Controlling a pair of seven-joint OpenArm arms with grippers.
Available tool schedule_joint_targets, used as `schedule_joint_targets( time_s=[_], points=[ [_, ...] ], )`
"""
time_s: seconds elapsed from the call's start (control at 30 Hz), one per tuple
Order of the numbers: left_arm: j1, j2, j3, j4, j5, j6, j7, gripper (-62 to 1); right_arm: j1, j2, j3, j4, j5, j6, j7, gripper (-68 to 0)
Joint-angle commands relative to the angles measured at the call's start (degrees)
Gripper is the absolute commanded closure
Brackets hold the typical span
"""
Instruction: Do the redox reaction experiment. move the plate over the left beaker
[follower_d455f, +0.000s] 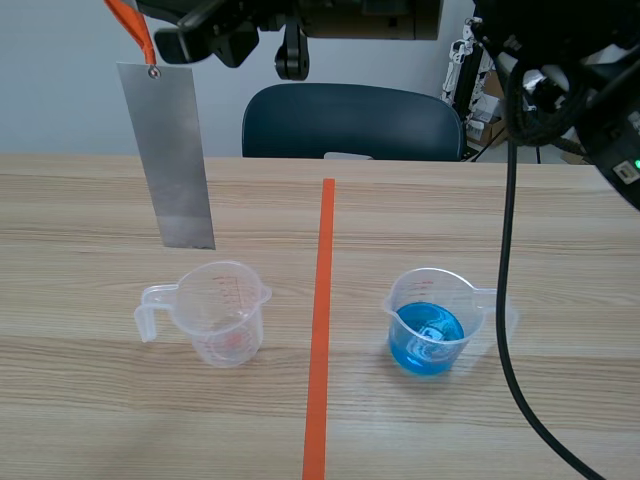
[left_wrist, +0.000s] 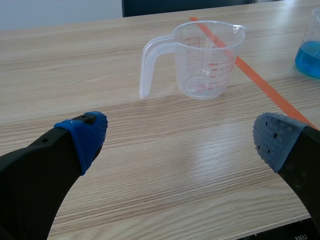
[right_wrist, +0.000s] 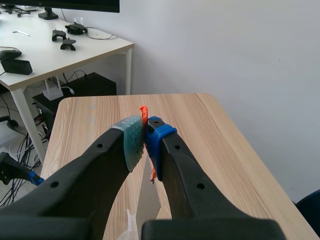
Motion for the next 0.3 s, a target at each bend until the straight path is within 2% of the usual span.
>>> schedule_joint_targets(
  time_s=[0.0, 0.27],
  points=[
    [0.5, 0.1, -0.2, 0.9, -0.3, 0.0, -1.4, -61.5, 1.5, 0.0, 0.2, 0.7, 0.6, -0.2, 0.7, -0.2],
    [0.5, 0.1, -0.2, 0.9, -0.3, 0.0, -3.5, -61.5, 1.5, 0.0, 0.2, 0.7, 0.6, -0.2, 0.6, -0.2]
  ],
)
